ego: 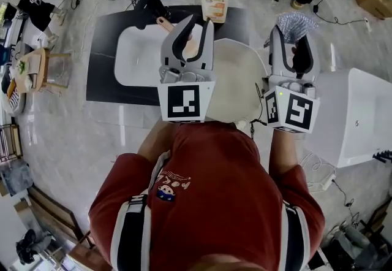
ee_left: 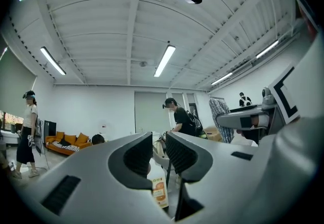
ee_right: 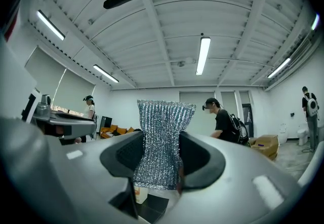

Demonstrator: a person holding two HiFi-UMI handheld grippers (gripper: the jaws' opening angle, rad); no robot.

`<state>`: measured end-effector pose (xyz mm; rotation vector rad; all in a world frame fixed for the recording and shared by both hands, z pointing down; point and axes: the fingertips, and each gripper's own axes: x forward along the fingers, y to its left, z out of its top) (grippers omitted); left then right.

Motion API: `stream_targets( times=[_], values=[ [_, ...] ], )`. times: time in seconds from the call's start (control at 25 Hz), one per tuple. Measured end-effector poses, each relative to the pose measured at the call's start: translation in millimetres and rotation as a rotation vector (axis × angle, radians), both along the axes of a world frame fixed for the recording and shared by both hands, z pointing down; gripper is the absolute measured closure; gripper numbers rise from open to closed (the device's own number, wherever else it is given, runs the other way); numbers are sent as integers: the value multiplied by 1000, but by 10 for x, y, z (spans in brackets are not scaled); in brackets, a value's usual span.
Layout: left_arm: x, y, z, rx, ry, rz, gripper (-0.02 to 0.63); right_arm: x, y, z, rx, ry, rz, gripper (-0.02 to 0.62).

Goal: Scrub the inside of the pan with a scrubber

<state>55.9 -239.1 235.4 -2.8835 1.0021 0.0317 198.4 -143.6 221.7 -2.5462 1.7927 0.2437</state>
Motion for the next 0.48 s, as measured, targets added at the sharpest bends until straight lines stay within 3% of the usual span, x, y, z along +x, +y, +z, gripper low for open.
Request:
stream_targets(
  times=[0.24,0.48],
  values=[
    [-4,-26,33,-24,-2,-8,600,-41,-43,76,-4,-15,-13,371],
    [20,-34,57,-31,-4,-2,600,-56,-71,107,-9,3,-18,371]
  ],
)
